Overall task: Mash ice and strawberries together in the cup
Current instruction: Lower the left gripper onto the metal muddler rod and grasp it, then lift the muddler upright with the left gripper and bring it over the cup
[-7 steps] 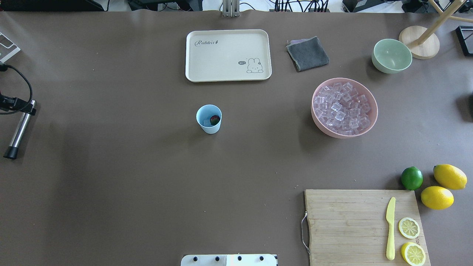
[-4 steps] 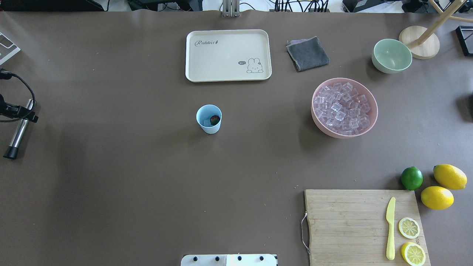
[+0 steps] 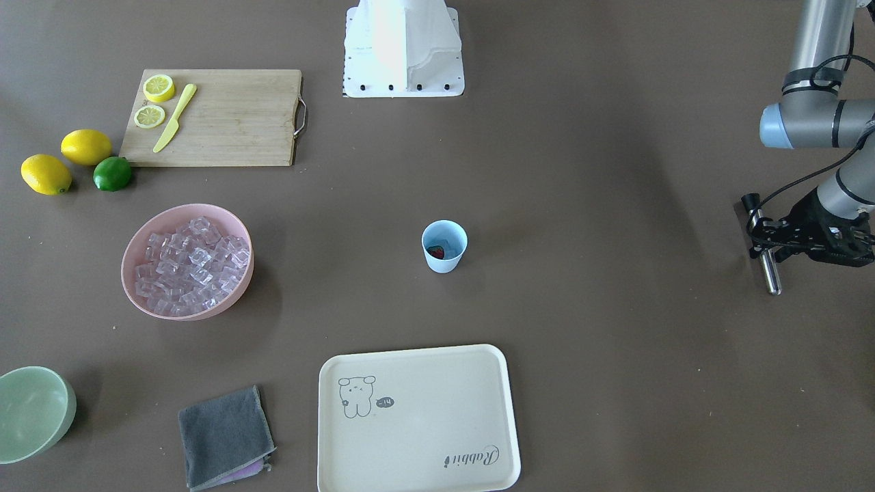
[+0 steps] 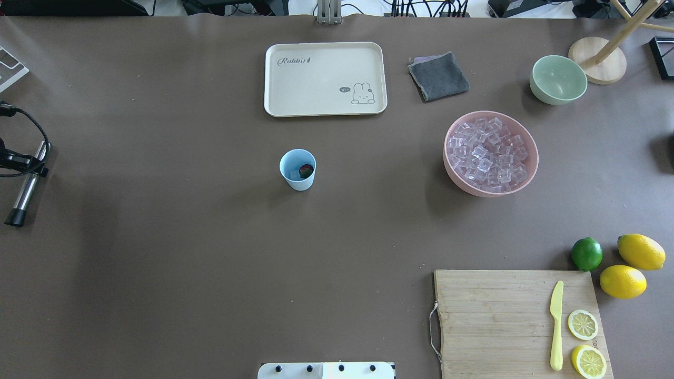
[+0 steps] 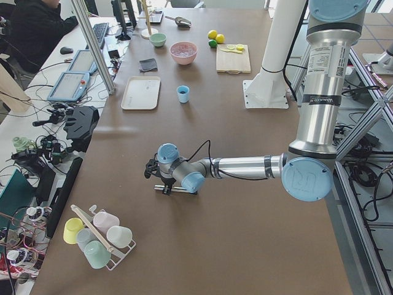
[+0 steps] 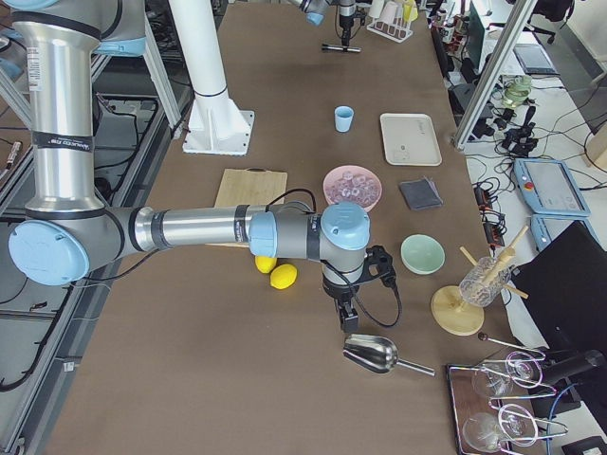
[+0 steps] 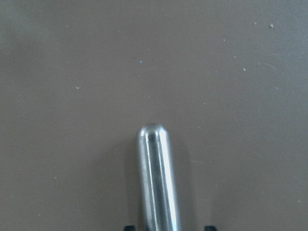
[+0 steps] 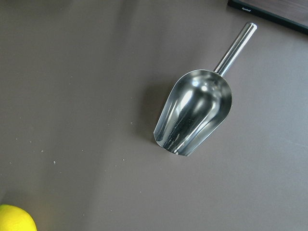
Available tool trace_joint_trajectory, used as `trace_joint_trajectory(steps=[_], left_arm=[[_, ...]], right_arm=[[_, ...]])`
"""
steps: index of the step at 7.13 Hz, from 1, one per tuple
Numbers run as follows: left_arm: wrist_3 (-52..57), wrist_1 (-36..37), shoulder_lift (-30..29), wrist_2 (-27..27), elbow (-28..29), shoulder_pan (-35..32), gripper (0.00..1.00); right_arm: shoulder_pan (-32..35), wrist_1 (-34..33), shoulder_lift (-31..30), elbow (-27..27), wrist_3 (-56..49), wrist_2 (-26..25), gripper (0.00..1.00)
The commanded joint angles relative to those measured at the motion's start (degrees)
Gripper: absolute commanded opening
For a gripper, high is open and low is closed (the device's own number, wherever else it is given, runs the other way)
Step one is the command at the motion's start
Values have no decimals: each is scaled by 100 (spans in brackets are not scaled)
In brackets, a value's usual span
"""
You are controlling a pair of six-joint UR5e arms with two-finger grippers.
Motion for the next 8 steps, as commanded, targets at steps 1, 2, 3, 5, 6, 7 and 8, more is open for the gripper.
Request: trace_joint_trajectory(steps=[1,2,3,5,6,7,8], left_arm=[[-2,35,-9,-20,-24,1,0],[24,44,-27,-46,-120,-8,0],[25,44,-97,-38,-373,-8,0],[-98,0,-832,15,-734,-96,0],[-734,0,-1575,24,-745,-79,0],[-984,26,-2252,15,-736,-52,0],[-1656,-9,-2729,24,-771,18,0]], right_arm=[[52,0,-12,9,-12,8,99],[61,0,-12,0,-12,0,99],[79,0,5,9,-12,0,99],[96,-9,-12,79,-12,-18,99],[96,-9,-12,97,-12,-9,99],[96,-26,-4,114,-12,8,99],[96,-26,-4,106,-12,43,99]])
